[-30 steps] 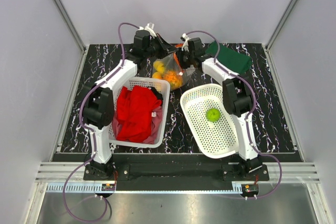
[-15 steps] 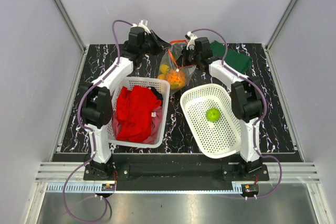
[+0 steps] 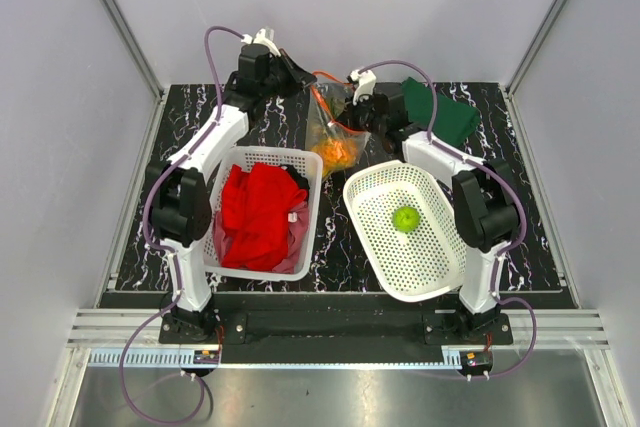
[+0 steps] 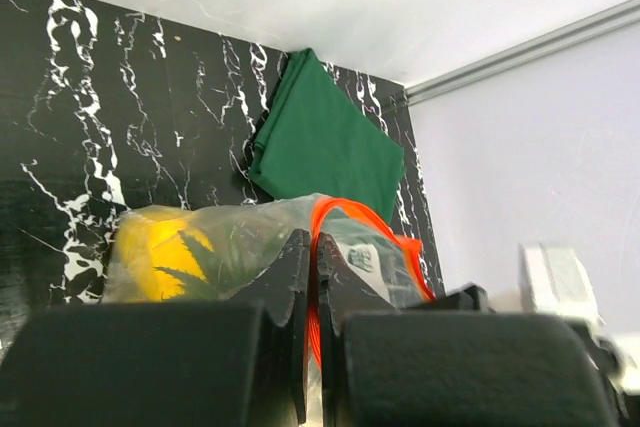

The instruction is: Open the zip-top bag and remove the fake food

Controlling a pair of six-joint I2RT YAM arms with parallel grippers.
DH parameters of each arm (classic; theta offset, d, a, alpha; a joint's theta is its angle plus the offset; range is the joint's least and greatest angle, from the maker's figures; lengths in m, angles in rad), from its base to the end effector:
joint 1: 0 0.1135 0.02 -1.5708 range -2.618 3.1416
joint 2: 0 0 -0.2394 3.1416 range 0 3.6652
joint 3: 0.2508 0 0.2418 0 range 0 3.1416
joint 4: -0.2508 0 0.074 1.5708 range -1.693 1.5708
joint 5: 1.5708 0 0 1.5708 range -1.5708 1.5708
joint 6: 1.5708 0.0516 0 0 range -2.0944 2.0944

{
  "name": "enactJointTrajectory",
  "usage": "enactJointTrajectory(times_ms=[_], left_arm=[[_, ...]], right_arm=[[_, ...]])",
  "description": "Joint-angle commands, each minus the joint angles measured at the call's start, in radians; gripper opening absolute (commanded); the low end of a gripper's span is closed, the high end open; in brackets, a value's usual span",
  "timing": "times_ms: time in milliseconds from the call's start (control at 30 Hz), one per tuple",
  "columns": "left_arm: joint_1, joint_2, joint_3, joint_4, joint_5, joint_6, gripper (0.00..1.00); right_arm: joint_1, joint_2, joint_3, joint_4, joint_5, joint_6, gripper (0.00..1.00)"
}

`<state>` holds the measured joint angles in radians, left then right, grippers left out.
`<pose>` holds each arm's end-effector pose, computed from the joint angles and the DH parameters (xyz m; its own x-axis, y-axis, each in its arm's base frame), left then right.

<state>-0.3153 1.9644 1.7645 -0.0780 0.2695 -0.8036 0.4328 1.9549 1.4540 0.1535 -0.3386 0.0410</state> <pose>0.4447 -0.1595 0.3130 -0.5714 -0.5435 -0.6149 0.1887 0.6422 -0.7429 0.4098 0.2082 0.2338 -0.3366 -0.1129 -0.9348 -0.6659 0.7305 0.1515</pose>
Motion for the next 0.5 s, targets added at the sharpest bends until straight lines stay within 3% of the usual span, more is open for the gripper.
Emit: enactJointTrajectory(times_ms=[0, 133, 467], left_arm=[[0.018, -0.104, -0.035, 0.075, -0.072, 0.021, 0.00], [0.022, -0.131, -0.066, 0.081, -0.121, 0.038, 0.00], [0.045, -0.157, -0.025, -0.037, -0.095, 0.155, 0.00]], right_arm=[[0.021, -0.083, -0.029, 0.203, 0.093, -0.002, 0.00], [0.020, -0.111, -0.101, 0.377, 0.157, 0.085, 0.00], [-0.017, -0.157, -0.202, 0.468, 0.119, 0.178, 0.00]])
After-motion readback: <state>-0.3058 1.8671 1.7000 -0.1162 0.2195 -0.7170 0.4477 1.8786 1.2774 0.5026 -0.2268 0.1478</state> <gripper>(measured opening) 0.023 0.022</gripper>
